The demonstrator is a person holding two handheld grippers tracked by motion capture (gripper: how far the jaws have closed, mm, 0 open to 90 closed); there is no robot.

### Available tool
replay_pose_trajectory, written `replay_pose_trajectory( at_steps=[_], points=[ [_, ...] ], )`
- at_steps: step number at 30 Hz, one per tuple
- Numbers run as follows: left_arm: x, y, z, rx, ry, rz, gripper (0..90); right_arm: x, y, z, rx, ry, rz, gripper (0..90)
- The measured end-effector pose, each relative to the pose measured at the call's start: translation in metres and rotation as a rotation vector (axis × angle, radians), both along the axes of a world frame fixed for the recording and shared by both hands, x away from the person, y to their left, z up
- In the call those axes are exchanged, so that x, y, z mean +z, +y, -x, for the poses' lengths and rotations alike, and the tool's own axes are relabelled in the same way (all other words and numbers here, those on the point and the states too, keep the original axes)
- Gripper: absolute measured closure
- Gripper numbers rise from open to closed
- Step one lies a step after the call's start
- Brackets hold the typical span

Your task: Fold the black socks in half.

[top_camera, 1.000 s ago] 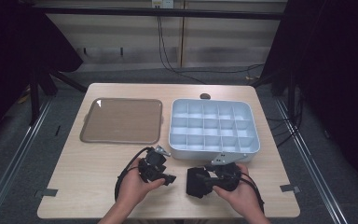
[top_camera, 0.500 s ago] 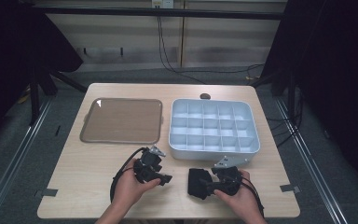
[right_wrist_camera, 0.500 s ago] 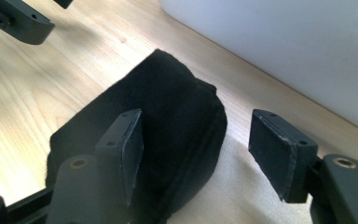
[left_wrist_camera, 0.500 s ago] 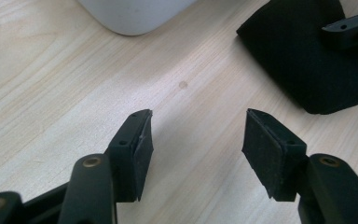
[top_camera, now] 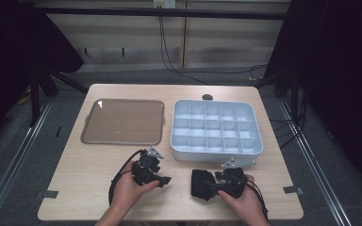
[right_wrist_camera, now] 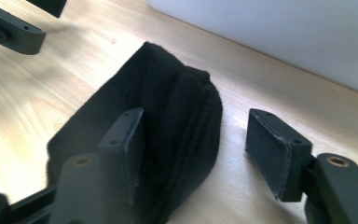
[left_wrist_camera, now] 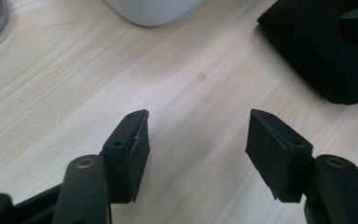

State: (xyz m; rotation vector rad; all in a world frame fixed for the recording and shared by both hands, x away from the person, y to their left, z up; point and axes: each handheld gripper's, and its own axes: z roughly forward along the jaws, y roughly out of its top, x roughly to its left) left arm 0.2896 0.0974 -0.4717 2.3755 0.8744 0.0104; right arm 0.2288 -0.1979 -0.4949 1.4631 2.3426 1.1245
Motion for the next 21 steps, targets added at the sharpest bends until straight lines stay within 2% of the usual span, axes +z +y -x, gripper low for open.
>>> replay_pose_trajectory(
  at_steps=[5, 10, 16, 21],
  points=[
    [-0.0012, 0.0024, 0.0003, -0.002, -0.001, -0.001, 38.7, -0.0011, -0.0007, -0.0001, -0.01, 0.026, -0.027, 45.4],
    [-0.0007, 0.0039, 0.0011, 0.0, -0.01, 0.001, 38.7, -0.0018, -0.0008, 0.0005, -0.014, 0.054, -0.067, 54.3],
    [-0.0008, 0.0056, 0.0011, 0.0, -0.011, 0.006, 38.7, -0.0001, 0.0009, 0.0011, -0.016, 0.067, -0.065, 61.7],
    [-0.0003, 0.008, 0.0006, -0.002, -0.016, 0.003, 38.7, 0.0002, -0.0001, 0.0004, -0.022, 0.084, -0.09, 68.3]
  ],
)
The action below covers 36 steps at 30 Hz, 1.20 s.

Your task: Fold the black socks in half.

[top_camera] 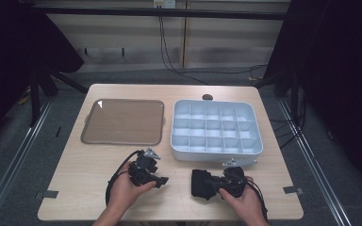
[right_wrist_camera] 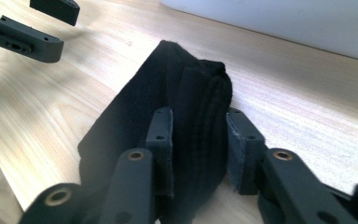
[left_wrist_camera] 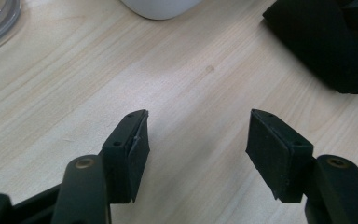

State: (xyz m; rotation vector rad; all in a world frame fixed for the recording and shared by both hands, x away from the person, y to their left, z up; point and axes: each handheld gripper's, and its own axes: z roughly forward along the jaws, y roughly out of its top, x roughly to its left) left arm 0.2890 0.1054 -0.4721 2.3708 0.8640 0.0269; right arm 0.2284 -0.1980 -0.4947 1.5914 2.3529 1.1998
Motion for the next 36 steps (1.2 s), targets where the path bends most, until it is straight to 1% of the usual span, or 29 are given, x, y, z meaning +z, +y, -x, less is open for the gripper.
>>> replay_pose_trajectory(
  at_steps=[3, 6, 12, 13, 14, 15, 16, 18, 20, 22, 24, 25, 28, 32, 33, 36],
  points=[
    [-0.002, 0.002, -0.001, -0.003, -0.003, 0.011, 37.7, 0.003, 0.002, -0.001, -0.001, 0.012, 0.009, 71.1],
    [-0.004, 0.003, -0.001, 0.0, -0.003, 0.022, 36.7, 0.003, 0.0, -0.003, -0.005, 0.029, -0.002, 72.5],
    [-0.006, 0.005, -0.003, 0.0, -0.012, 0.026, 35.8, 0.009, 0.004, -0.003, 0.002, 0.036, 0.025, 73.0],
    [-0.006, 0.006, -0.003, -0.006, -0.013, 0.024, 35.6, 0.01, 0.004, -0.004, 0.005, 0.038, 0.027, 73.1],
    [-0.006, 0.007, -0.004, -0.021, -0.014, 0.015, 35.2, 0.011, 0.004, -0.004, 0.008, 0.044, 0.026, 73.1],
    [-0.006, 0.007, -0.004, -0.02, -0.017, 0.02, 34.7, 0.012, 0.004, -0.005, 0.008, 0.046, 0.029, 73.1],
    [-0.007, 0.006, -0.003, -0.004, -0.022, 0.032, 33.9, 0.013, 0.003, -0.005, 0.013, 0.043, 0.037, 73.1],
    [-0.008, 0.006, -0.003, -0.005, -0.035, 0.041, 32.5, 0.015, 0.004, -0.005, 0.02, 0.038, 0.049, 73.2],
    [-0.009, 0.007, -0.003, -0.003, -0.042, 0.038, 31.1, 0.019, 0.005, -0.006, 0.026, 0.027, 0.063, 73.3],
    [-0.01, 0.008, -0.004, -0.002, -0.047, 0.037, 30.3, 0.022, 0.006, -0.007, 0.038, 0.025, 0.081, 73.3],
    [-0.011, 0.009, -0.004, -0.008, -0.055, 0.03, 29.6, 0.024, 0.006, -0.008, 0.046, 0.027, 0.086, 73.4],
    [-0.011, 0.009, -0.004, -0.008, -0.055, 0.03, 29.3, 0.025, 0.006, -0.009, 0.052, 0.016, 0.093, 73.4],
    [-0.012, 0.009, -0.004, -0.001, -0.062, 0.044, 27.9, 0.031, 0.003, -0.011, 0.045, 0.007, 0.091, 73.3],
    [-0.014, 0.01, -0.004, 0.001, -0.069, 0.038, 27.1, 0.039, -0.001, -0.013, 0.044, 0.007, 0.094, 73.4],
    [-0.015, 0.01, -0.004, -0.001, -0.068, 0.036, 26.8, 0.041, -0.002, -0.013, 0.042, 0.006, 0.102, 73.4],
    [-0.016, 0.011, -0.005, 0.006, -0.074, 0.03, 26.4, 0.045, -0.005, -0.015, 0.043, 0.013, 0.105, 73.4]
  ],
)
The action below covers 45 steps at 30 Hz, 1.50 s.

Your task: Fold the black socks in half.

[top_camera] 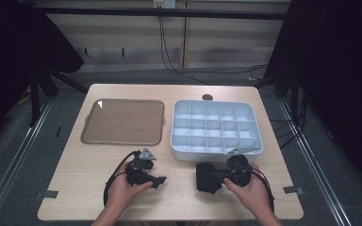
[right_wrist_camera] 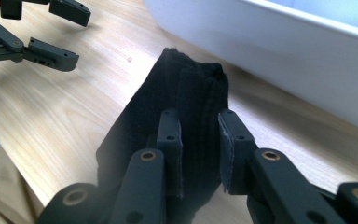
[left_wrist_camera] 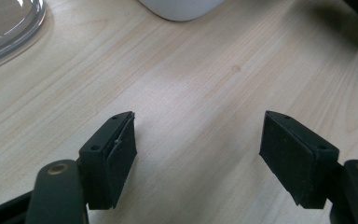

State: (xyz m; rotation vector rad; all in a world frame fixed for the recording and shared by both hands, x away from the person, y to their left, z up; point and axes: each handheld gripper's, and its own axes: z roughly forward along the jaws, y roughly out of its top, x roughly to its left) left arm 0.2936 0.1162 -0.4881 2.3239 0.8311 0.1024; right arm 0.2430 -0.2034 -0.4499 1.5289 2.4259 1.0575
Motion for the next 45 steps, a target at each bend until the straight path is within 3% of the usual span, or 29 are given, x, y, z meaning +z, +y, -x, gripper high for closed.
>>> replay_pose_trajectory(
  at_steps=[17, 25, 33, 45],
  points=[
    [-0.004, 0.002, 0.0, -0.01, -0.023, -0.018, 23.1, 0.015, -0.018, -0.001, -0.005, 0.028, 0.009, 73.4],
    [-0.007, 0.001, 0.002, -0.013, -0.052, -0.014, 21.4, 0.023, -0.023, -0.001, -0.004, 0.031, 0.023, 73.4],
    [-0.009, -0.001, 0.005, -0.037, -0.095, -0.038, 18.0, 0.032, -0.029, -0.001, -0.002, 0.025, 0.028, 73.4],
    [-0.012, 0.0, 0.008, -0.051, -0.114, -0.027, 15.0, 0.045, -0.037, -0.003, -0.003, 0.025, 0.03, 73.4]
  ],
)
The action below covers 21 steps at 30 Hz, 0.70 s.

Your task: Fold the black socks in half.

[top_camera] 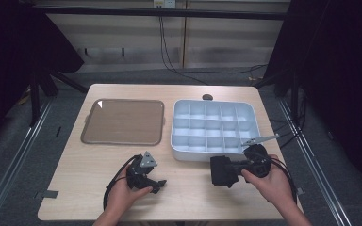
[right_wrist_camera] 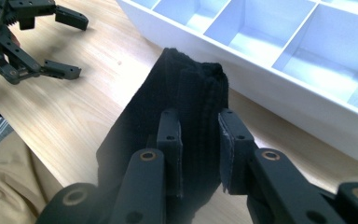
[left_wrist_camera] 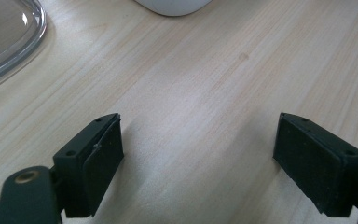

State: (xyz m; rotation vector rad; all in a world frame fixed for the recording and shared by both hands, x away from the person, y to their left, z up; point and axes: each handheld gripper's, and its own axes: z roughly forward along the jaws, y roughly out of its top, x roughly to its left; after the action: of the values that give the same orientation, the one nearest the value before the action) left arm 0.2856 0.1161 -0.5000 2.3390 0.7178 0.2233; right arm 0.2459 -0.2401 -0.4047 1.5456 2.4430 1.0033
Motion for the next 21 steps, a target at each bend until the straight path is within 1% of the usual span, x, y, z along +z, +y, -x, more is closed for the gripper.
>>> replay_pose_trajectory(
  at_steps=[3, 4, 6, 7, 9, 14, 15, 20, 21],
  points=[
    [-0.001, 0.0, 0.0, -0.002, -0.007, 0.009, 14.9, 0.004, -0.002, -0.001, -0.002, 0.001, -0.001, 73.4],
    [-0.001, 0.001, 0.0, -0.006, -0.009, 0.003, 14.7, 0.005, -0.003, -0.001, -0.005, 0.002, -0.004, 73.4],
    [-0.001, 0.002, 0.0, -0.015, -0.017, 0.01, 14.6, 0.008, -0.005, -0.001, -0.009, 0.002, -0.004, 73.4],
    [-0.001, 0.002, 0.0, -0.019, -0.015, 0.005, 14.3, 0.01, -0.006, -0.002, -0.01, -0.001, -0.008, 73.4],
    [-0.003, 0.003, 0.0, -0.016, -0.02, 0.022, 13.9, 0.013, -0.008, -0.002, -0.016, 0.0, -0.01, 73.4],
    [-0.003, 0.003, 0.001, -0.016, -0.022, 0.025, 13.1, 0.019, -0.01, -0.004, -0.02, 0.0, -0.008, 73.4],
    [-0.003, 0.003, 0.001, -0.019, -0.018, 0.019, 12.7, 0.02, -0.011, -0.005, -0.022, -0.002, -0.011, 73.4],
    [-0.003, 0.003, 0.002, -0.018, -0.018, 0.022, 11.4, 0.024, -0.011, -0.007, -0.022, 0.0, -0.01, 73.4],
    [-0.004, 0.002, 0.002, -0.015, -0.023, 0.028, 11.1, 0.024, -0.01, -0.007, -0.02, -0.002, -0.009, 73.4]
  ],
)
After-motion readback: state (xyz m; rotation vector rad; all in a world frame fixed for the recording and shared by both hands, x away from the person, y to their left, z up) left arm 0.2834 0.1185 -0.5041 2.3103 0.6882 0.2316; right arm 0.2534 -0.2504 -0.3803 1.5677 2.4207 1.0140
